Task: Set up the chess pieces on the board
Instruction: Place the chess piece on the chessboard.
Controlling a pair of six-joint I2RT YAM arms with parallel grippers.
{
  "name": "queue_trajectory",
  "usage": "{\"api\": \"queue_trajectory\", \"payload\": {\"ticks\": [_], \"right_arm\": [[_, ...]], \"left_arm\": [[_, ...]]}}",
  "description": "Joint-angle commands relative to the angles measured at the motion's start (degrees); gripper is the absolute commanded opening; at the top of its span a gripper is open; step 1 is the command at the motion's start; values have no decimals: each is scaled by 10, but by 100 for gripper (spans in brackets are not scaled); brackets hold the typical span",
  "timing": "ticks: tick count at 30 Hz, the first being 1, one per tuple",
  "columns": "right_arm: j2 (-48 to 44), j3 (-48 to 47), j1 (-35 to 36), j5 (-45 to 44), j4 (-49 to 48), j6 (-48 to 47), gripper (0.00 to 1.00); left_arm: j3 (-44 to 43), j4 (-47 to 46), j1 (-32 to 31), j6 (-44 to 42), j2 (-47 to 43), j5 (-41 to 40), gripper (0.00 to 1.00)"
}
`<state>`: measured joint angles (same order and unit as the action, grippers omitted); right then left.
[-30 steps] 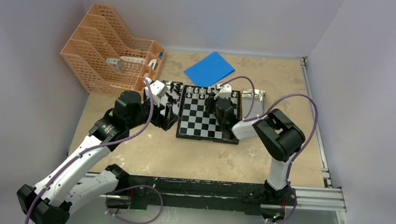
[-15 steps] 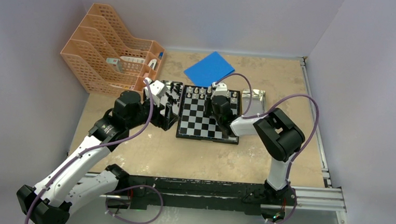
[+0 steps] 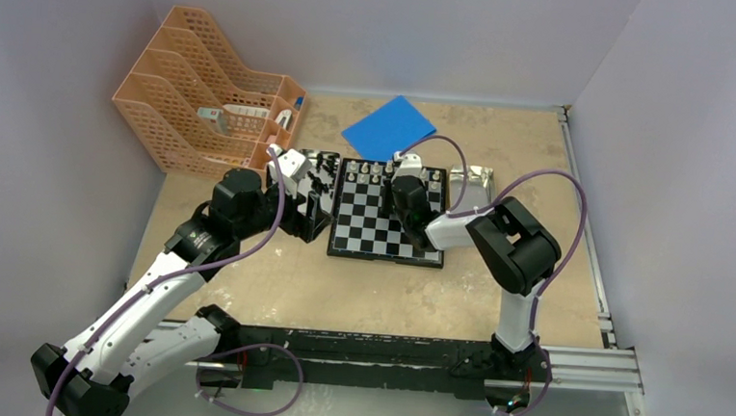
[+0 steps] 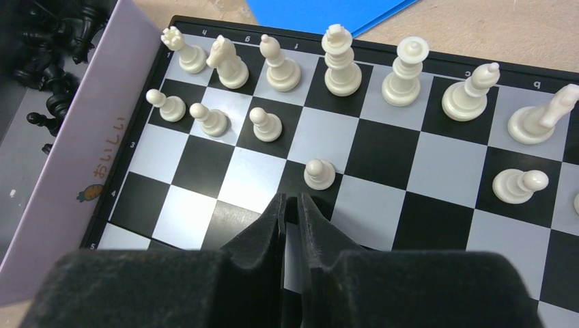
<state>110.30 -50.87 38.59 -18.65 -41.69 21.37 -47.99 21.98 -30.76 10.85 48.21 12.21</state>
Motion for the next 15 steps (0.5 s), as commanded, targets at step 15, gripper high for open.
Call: {"api": "queue_trajectory", "payload": {"ticks": [15], "right_arm": [[5, -37, -5, -41, 26, -12, 11]], "left_arm": [[-8, -20, 1, -11, -3, 7, 77]]}}
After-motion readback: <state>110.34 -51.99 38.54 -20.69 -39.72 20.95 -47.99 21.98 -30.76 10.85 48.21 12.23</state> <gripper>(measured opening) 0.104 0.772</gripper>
